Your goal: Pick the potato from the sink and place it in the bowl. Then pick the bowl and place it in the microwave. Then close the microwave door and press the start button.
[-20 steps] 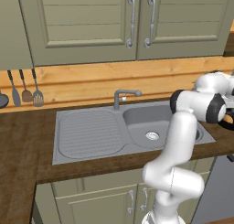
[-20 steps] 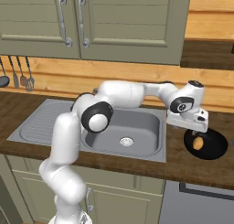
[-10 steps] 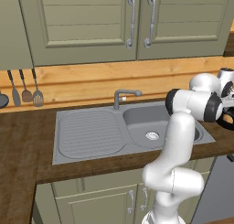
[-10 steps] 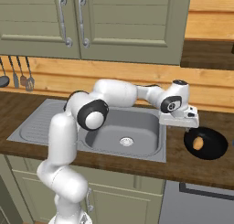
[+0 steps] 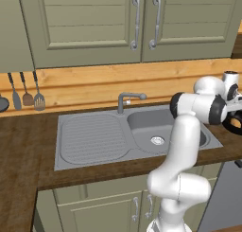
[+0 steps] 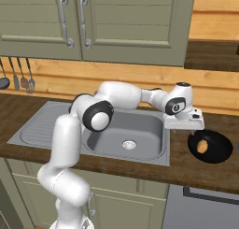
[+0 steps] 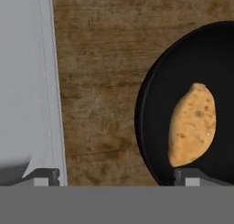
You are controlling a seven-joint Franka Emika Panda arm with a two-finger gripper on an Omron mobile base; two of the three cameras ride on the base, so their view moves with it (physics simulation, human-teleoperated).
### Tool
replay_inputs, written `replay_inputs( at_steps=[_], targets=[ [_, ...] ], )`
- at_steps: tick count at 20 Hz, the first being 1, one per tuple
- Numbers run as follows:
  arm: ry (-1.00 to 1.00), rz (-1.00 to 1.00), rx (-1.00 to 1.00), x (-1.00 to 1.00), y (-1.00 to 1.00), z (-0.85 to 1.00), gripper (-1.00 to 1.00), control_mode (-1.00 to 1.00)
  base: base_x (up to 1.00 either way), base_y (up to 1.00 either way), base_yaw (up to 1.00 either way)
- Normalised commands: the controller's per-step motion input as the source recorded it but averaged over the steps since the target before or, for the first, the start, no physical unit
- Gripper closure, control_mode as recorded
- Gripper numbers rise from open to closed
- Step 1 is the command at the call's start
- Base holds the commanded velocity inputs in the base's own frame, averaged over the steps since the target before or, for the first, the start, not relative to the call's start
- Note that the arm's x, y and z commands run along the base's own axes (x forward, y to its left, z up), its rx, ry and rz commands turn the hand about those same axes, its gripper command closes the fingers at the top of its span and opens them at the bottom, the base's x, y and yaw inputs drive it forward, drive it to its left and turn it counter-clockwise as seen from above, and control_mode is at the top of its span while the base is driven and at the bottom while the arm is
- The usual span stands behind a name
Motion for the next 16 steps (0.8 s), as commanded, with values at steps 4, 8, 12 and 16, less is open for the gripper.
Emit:
replay_inputs(
  at_steps=[4,8,12,16],
  targets=[
    [0.04,0.04,0.00,0.00,-0.33,-0.04,-1.00,-1.00,0.00,0.00,0.00],
    [0.04,0.02,0.00,0.06,-0.03,-0.18,-1.00,-1.00,0.00,0.00,0.00],
    [0.05,0.02,0.00,0.11,0.00,-0.23,-1.00,-1.00,0.00,0.00,0.00],
    [0.05,0.05,0.00,0.05,-0.01,-0.24,-1.00,-1.00,0.00,0.00,0.00]
  ],
)
